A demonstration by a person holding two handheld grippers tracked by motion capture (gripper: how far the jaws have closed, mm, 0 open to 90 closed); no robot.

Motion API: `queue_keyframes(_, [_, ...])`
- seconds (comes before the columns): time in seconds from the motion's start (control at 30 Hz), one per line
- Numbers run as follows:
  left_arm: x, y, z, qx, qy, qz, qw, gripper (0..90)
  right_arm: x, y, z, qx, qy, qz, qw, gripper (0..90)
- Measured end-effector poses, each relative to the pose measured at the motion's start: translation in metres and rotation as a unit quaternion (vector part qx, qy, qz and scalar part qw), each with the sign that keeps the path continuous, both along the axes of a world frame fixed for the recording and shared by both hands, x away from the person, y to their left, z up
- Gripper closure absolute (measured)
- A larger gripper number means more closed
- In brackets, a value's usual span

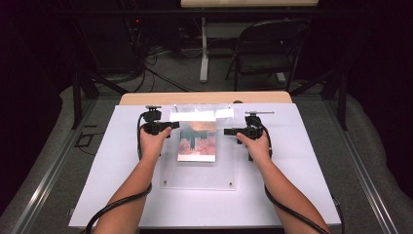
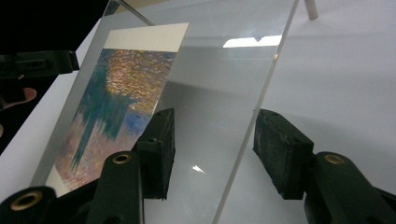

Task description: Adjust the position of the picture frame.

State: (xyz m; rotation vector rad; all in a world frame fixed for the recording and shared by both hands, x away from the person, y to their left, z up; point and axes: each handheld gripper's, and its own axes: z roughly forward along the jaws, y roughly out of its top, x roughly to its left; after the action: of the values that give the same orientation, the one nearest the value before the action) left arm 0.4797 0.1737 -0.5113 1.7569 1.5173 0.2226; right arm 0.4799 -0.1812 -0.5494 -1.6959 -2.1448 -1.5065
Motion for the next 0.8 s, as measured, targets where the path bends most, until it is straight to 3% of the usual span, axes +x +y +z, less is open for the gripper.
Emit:
queue_keyframes(0.1, [0.000, 0.003, -0.002, 0.006, 0.003, 0.007, 1.0000, 47.2, 0.001, 0.002, -0.001, 0.000, 0.001, 0.006, 1.0000, 48.5])
queue_keyframes(0.23, [0.003, 0.005, -0.010, 0.007, 0.033, -0.008, 0.9994, 44.6, 0.001, 0.005, 0.000, -0.002, 0.006, 0.008, 0.9999, 48.4])
queue_keyframes(0.37, [0.005, 0.003, -0.015, -0.021, 0.037, -0.015, 0.9990, 48.6, 0.002, 0.004, -0.001, 0.004, 0.009, 0.007, 0.9999, 49.7])
queue_keyframes(0.57, [0.006, 0.006, -0.015, -0.032, 0.038, -0.008, 0.9987, 51.0, 0.002, 0.003, 0.001, 0.006, 0.015, 0.002, 0.9999, 51.7])
queue_keyframes(0.8, [0.006, 0.004, -0.016, -0.048, 0.036, -0.013, 0.9981, 54.5, -0.004, -0.007, 0.000, 0.034, 0.036, -0.010, 0.9987, 57.0])
